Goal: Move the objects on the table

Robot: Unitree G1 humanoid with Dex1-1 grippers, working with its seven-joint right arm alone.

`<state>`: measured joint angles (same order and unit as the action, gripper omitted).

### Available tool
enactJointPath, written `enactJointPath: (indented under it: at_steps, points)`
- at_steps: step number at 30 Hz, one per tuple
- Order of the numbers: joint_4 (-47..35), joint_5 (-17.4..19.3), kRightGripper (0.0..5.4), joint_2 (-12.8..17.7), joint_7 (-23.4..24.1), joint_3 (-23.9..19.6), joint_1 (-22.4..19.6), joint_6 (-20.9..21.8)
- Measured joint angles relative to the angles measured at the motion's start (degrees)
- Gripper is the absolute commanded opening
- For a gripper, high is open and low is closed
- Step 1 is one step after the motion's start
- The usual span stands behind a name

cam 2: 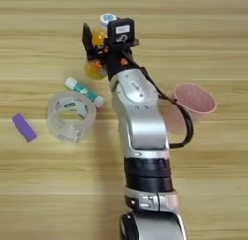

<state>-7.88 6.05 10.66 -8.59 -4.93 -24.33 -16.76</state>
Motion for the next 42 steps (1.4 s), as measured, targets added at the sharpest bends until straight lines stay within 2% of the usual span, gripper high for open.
enactJointPath:
  at_steps: [12,17,29,42]
  points:
    - [11.7,-0.3,3.43,-4.4,-4.6,7.0,-6.1,0.3]
    - [16.8,-0.4,3.43,-6.6,-5.9,8.9,-7.3,2.4]
    - [27.6,-0.3,3.43,-9.8,-9.0,9.5,-9.3,8.6]
    - [33.6,1.8,3.43,-13.0,-11.5,7.8,-11.5,12.8]
